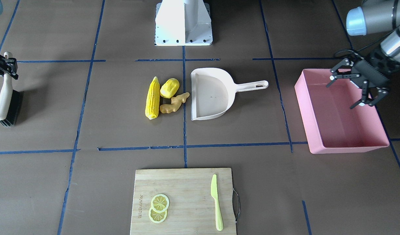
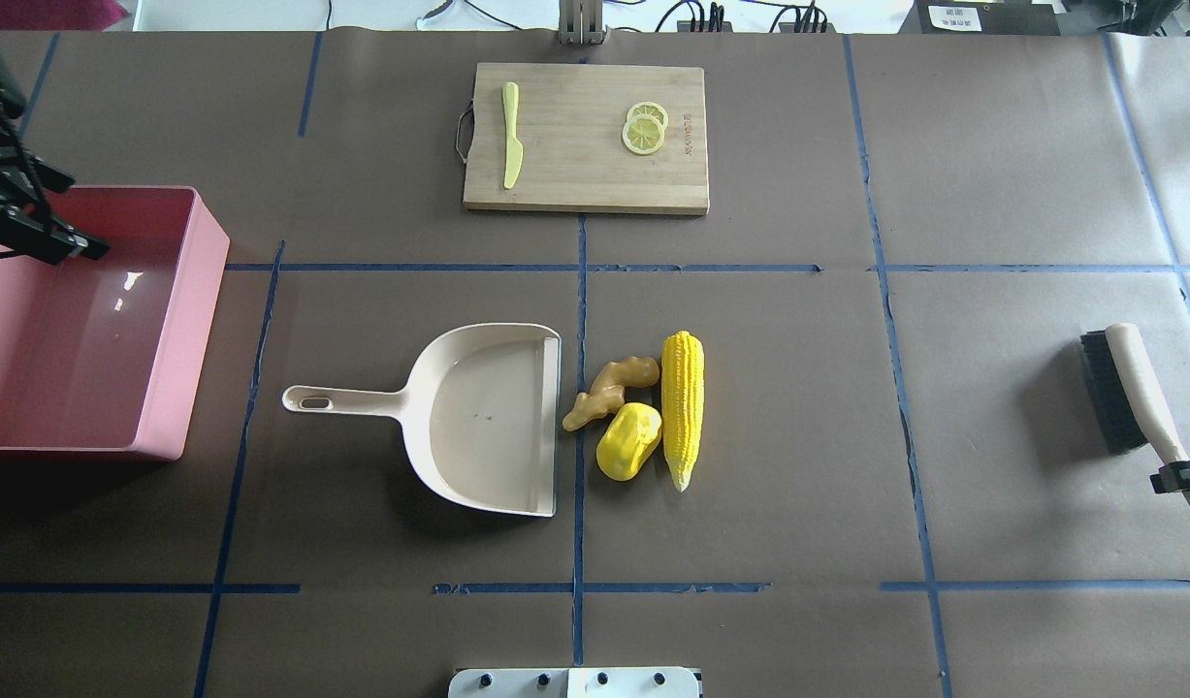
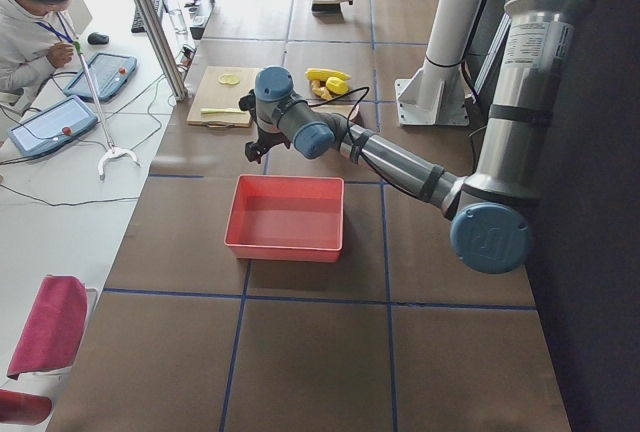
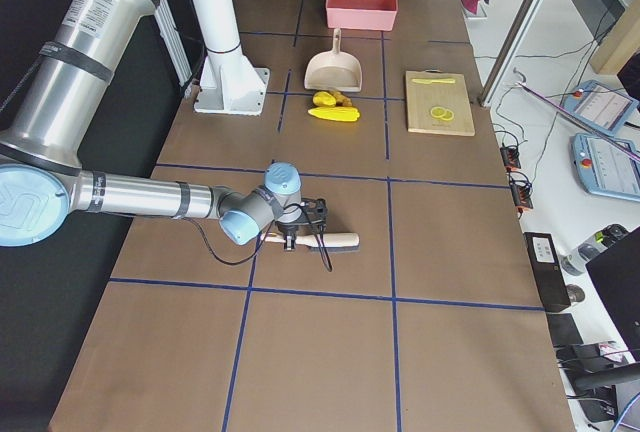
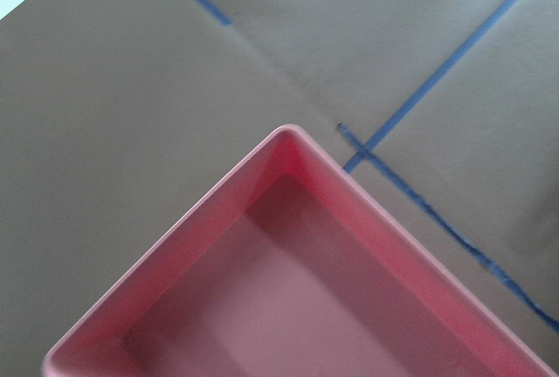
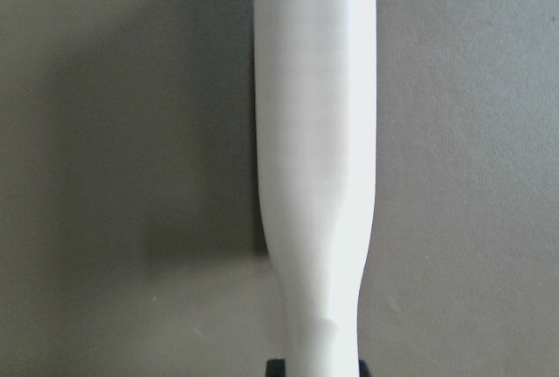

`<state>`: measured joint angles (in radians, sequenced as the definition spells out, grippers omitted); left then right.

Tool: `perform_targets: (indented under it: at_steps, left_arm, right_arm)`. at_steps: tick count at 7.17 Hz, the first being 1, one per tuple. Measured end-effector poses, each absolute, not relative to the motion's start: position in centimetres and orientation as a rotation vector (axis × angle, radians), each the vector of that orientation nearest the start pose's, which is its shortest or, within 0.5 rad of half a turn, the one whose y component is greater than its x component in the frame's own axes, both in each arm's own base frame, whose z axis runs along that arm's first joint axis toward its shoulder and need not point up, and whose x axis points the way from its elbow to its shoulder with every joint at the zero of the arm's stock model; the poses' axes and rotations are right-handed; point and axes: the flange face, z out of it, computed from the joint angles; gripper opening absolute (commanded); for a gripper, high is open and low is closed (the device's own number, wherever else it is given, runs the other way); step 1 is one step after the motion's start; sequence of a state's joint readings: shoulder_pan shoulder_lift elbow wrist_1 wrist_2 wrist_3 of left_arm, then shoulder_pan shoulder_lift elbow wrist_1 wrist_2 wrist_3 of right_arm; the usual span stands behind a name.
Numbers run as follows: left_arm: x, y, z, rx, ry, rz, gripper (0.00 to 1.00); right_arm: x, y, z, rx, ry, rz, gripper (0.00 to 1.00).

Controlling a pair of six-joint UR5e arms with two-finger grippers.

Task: Sweep and dump trash into bin
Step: 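Move the left gripper from the pink bin to the dustpan handle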

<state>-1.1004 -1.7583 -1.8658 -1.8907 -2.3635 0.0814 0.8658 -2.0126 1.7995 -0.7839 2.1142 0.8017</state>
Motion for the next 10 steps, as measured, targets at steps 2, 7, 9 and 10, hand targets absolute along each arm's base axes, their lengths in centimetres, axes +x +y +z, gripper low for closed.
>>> perform_targets:
  at_steps: [2, 7, 9, 10]
  left_arm:
    - [27.5, -49.9, 31.4, 0.606, 0.996, 0.877, 0.99]
    - [33.9, -46.3, 28.8, 0.791, 0.982, 1.267, 0.98]
    - [36.3, -44.7, 29.7, 0.816, 0.935, 1.341, 0.99]
    - [37.9, -43.7, 30.2, 0.824, 0.901, 1.359, 0.99]
  right_arm:
    - [-15.3, -30.6, 64.7, 0.047, -0.769, -0.065, 0.0]
    - [-15.4, -30.7, 64.6, 0.052, -0.773, -0.067, 0.0]
    - [-15.4, -30.7, 64.5, 0.053, -0.774, -0.068, 0.0]
    - [-15.4, -30.7, 64.5, 0.053, -0.774, -0.068, 0.0]
